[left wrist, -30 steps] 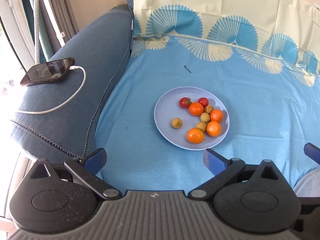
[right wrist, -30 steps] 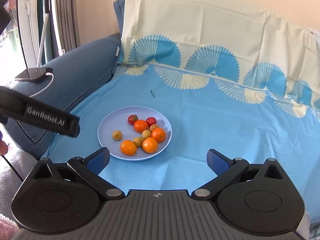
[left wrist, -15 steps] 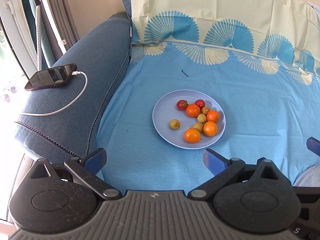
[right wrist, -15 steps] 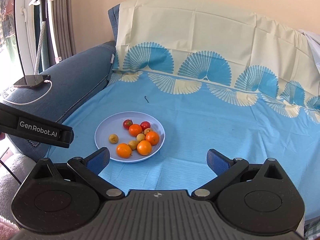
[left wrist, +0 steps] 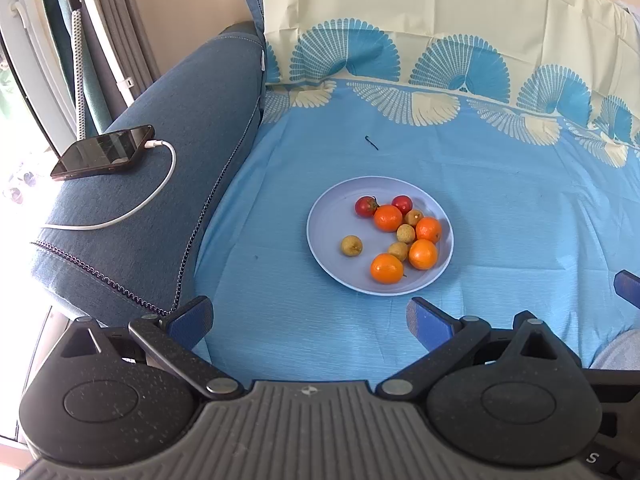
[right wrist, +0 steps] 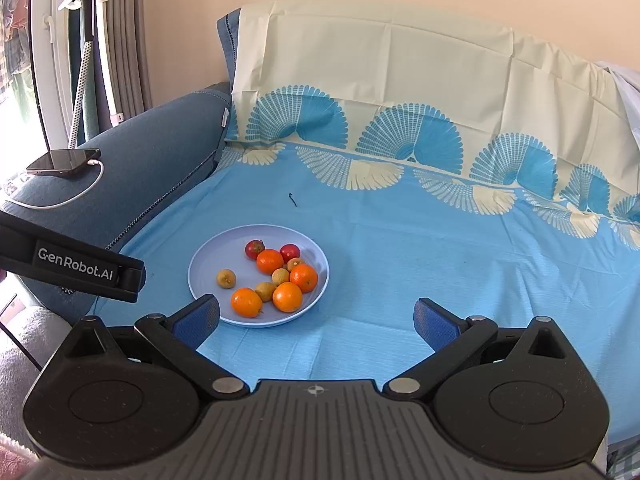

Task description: Organize fruits

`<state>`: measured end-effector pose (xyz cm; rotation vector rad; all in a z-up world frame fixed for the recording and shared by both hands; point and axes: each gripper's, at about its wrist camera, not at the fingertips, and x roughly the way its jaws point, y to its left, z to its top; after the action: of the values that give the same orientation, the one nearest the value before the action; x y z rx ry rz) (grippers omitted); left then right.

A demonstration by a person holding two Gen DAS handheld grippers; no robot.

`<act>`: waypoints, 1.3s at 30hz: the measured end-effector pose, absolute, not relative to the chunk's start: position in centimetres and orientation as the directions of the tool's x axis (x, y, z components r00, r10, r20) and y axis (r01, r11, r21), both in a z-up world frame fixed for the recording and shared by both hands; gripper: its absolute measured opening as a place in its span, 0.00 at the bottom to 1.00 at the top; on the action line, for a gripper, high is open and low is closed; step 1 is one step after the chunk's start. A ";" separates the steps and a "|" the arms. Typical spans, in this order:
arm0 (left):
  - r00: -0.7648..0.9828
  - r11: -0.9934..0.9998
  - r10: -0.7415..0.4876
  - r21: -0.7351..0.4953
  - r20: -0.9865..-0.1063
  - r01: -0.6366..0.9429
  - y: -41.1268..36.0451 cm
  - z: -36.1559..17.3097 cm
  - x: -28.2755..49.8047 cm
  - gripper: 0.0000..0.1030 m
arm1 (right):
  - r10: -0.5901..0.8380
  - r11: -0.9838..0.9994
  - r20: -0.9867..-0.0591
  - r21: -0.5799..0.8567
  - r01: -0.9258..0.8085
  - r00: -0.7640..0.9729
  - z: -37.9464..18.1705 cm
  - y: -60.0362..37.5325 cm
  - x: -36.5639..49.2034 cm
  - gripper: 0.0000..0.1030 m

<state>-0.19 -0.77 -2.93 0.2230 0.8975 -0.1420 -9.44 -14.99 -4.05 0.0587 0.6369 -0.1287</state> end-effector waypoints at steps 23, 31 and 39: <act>0.615 0.966 -0.019 0.144 -0.788 0.213 -1.1 -3.3 -0.3 1.00 | -0.097 0.991 -0.599 0.011 0.130 0.795 -4.3 -15.1 -9.1 0.99; 0.616 0.967 -0.014 0.147 -0.788 0.210 -1.3 -3.3 -0.3 1.00 | -0.096 0.992 -0.598 0.012 0.129 0.795 -4.4 -15.2 -9.1 0.99; 0.614 0.967 -0.016 0.145 -0.789 0.211 -1.2 -3.3 -0.3 1.00 | -0.097 0.992 -0.598 0.011 0.129 0.796 -4.3 -15.2 -9.1 0.99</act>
<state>-0.30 -1.24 -3.33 0.2333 0.9017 -0.1322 -9.14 -15.19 -4.35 0.0522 0.6393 -0.1217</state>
